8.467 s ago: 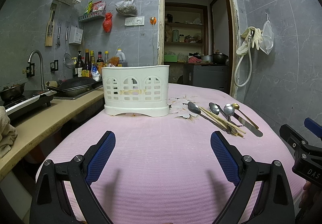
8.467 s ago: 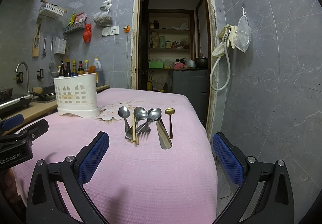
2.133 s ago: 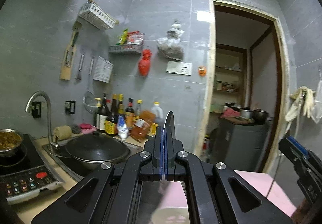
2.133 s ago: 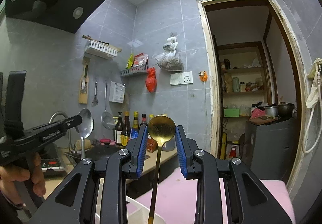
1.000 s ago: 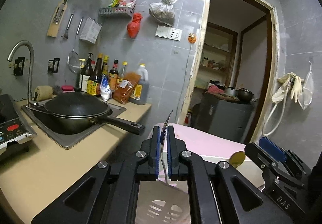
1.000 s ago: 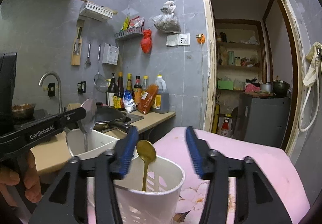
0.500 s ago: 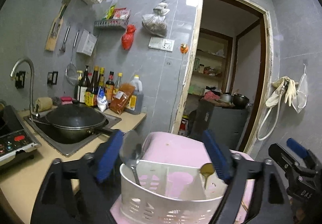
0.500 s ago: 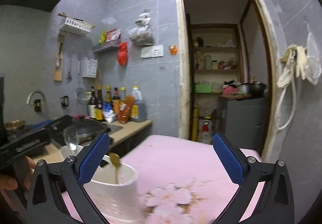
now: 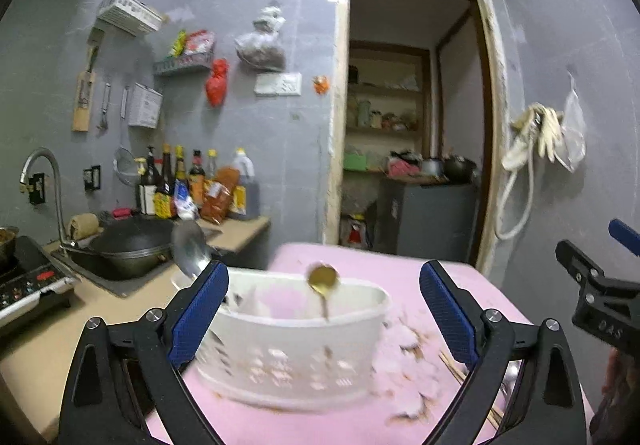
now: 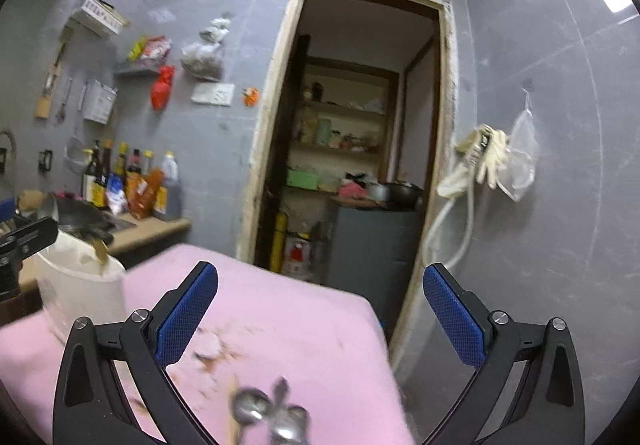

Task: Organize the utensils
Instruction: 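Open both tools to drop the gold spoon and knife into the caddy, then grasp the table knife with the right tool while the left tool grasps a chopstick, then lift the knife and chopstick with both tools and carry them over the caddy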

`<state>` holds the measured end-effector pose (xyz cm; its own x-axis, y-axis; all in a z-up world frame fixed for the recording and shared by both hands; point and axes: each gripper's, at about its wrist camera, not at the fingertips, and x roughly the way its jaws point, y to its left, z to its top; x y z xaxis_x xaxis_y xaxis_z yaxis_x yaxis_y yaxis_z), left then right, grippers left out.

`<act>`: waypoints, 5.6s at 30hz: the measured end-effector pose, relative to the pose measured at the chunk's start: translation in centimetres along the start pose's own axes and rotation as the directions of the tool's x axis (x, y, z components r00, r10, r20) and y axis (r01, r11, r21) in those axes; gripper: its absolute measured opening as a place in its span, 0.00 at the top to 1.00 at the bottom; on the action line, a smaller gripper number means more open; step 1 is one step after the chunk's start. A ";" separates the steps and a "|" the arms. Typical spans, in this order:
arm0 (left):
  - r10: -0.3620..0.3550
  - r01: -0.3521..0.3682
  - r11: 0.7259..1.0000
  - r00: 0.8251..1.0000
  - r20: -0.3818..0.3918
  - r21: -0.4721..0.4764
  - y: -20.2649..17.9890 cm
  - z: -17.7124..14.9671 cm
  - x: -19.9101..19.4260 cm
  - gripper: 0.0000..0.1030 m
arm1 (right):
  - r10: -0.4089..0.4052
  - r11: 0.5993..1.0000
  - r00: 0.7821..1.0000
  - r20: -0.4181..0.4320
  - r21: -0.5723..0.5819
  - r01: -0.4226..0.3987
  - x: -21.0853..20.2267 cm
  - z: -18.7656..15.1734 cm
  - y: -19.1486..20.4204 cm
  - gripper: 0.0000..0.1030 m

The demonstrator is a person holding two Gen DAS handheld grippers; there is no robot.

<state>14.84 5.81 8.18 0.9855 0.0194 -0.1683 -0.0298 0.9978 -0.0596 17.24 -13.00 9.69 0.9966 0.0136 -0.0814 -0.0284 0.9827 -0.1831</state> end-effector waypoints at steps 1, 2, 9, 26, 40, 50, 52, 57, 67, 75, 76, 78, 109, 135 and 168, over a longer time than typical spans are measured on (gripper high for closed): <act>-0.007 0.007 1.000 1.000 -0.011 0.007 -0.5 -0.3 0.0 0.09 | -0.014 1.000 1.000 -0.013 -0.010 0.013 0.0 -0.6 -0.7 0.00; -0.015 0.016 1.000 1.000 -0.026 0.016 -1.0 -0.7 0.0 0.09 | -0.021 1.000 1.000 -0.018 -0.020 0.021 -0.1 -1.0 -1.1 0.00; -0.076 0.088 0.994 0.984 -0.162 0.070 -4.7 -2.8 1.4 0.09 | -0.006 0.998 0.994 -0.108 -0.056 0.000 0.1 -4.0 -4.1 0.00; -0.210 0.330 0.937 0.799 -0.563 0.118 -11.0 -7.3 7.7 0.24 | 0.220 0.969 0.865 -0.450 -0.002 -0.247 1.4 -9.9 -5.8 0.06; -0.340 0.383 0.916 0.586 -0.736 -0.119 -11.9 -9.6 12.8 0.74 | 0.303 0.938 0.784 -0.542 0.022 -0.347 2.3 -12.0 -4.4 0.35; -0.399 0.364 0.904 0.524 -0.753 -0.226 -10.6 -9.4 14.2 0.90 | 0.307 0.934 0.775 -0.552 0.019 -0.357 2.6 -11.9 -4.0 0.41; -0.402 0.355 0.904 0.523 -0.752 -0.237 -9.8 -9.3 14.0 0.92 | 0.306 0.934 0.775 -0.553 0.015 -0.358 2.7 -11.9 -3.9 0.42; -0.394 0.336 0.910 0.530 -0.751 -0.241 -8.5 -9.1 13.5 0.96 | 0.294 0.930 0.771 -0.564 -0.017 -0.367 2.6 -11.9 -3.3 0.42; -0.345 0.285 0.934 0.568 -0.747 -0.214 -6.9 -9.0 12.1 0.97 | 0.238 0.950 0.791 -0.563 -0.034 -0.310 2.9 -11.9 -3.5 0.85; -0.333 0.305 0.934 0.560 -0.759 -0.185 -7.2 -9.0 11.6 0.97 | 0.212 0.966 0.792 -0.572 -0.002 -0.260 3.2 -11.6 -4.6 0.85; -0.329 0.312 0.934 0.554 -0.765 -0.176 -7.4 -8.9 11.9 0.97 | 0.211 0.964 0.789 -0.577 -0.010 -0.265 3.4 -11.5 -4.5 0.84; -0.318 0.323 0.933 0.544 -0.777 -0.157 -7.7 -8.8 12.0 0.96 | 0.208 0.960 0.776 -0.595 -0.028 -0.279 4.1 -11.3 -4.2 0.82; -0.305 0.385 0.918 0.540 -0.784 -0.092 -8.5 -8.7 13.4 0.98 | 0.371 0.892 0.539 -0.756 0.128 -0.434 10.2 -9.8 -4.8 0.87; -0.328 0.319 0.945 0.919 -0.218 -0.076 -5.4 -2.8 3.5 0.98 | 0.308 0.949 0.947 -0.088 0.096 -0.300 -1.3 -3.3 -2.6 0.87; -0.029 0.114 0.912 0.976 0.217 -0.394 15.4 4.8 7.7 0.98 | 0.425 0.830 0.857 0.291 0.252 -0.497 6.6 4.4 13.0 0.87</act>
<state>22.78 21.64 10.71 0.9987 0.0043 0.0506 0.0196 0.8872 -0.4609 23.82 0.64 11.05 0.8646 0.4831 0.1377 -0.4996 0.8556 0.1352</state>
